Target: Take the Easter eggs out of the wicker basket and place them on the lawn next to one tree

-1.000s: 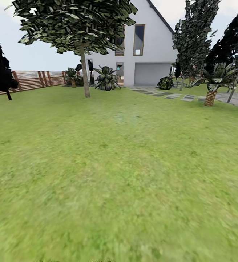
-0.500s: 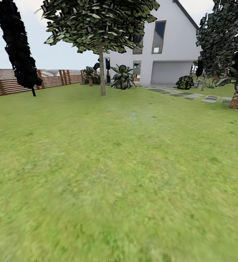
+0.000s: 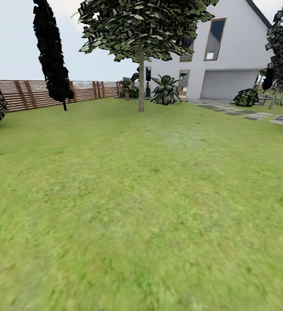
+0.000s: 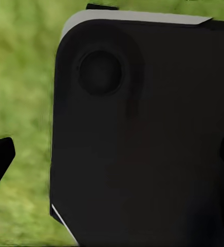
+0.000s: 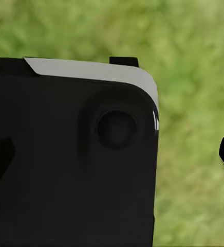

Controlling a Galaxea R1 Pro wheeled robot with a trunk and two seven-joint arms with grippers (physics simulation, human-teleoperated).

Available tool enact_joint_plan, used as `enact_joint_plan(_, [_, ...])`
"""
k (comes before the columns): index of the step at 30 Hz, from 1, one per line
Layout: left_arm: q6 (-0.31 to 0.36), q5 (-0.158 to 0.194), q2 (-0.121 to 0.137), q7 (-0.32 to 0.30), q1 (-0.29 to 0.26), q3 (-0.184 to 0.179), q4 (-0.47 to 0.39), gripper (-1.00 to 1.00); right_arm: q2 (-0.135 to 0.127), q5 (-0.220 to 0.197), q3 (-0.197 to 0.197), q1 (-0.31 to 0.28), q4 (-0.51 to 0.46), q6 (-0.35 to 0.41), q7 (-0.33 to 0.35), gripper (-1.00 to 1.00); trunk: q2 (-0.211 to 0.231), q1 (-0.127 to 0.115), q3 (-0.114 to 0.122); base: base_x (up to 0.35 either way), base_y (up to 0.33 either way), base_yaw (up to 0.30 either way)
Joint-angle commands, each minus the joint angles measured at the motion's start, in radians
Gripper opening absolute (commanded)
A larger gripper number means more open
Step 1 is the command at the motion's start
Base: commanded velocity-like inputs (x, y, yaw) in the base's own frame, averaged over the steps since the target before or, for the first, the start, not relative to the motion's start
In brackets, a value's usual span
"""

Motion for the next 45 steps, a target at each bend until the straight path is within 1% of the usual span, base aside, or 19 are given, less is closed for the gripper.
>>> enact_joint_plan(1, [-0.001,0.001,-0.001,0.007,0.0,0.022,-0.001,1.0,0.0,0.0,0.002,0.0,0.001,-0.006,-0.001,1.0,0.0,0.0,-0.001,0.0,0.0,0.282])
enact_joint_plan(2, [-0.001,0.001,-0.001,0.013,0.0,0.038,-0.001,1.0,0.0,0.0,0.002,0.0,0.001,-0.007,-0.001,1.0,0.0,0.0,-0.002,0.0,0.0,0.282])
enact_joint_plan(5, [-0.001,0.001,-0.001,0.02,0.0,0.064,-0.001,1.0,0.0,-0.001,0.002,0.0,0.001,-0.009,-0.001,1.0,0.0,0.0,-0.004,0.0,0.0,0.282])
enact_joint_plan(9, [-0.001,0.001,-0.001,0.022,0.0,0.075,-0.001,1.0,0.0,-0.001,0.002,0.0,0.001,-0.01,-0.001,1.0,0.0,0.0,-0.007,0.0,0.0,0.282])
enact_joint_plan(45, [-0.001,0.0,-0.001,0.023,0.0,0.077,0.0,1.0,0.0,-0.001,0.002,0.0,0.001,-0.01,-0.001,1.0,0.0,0.0,-0.031,0.0,0.0,0.279])
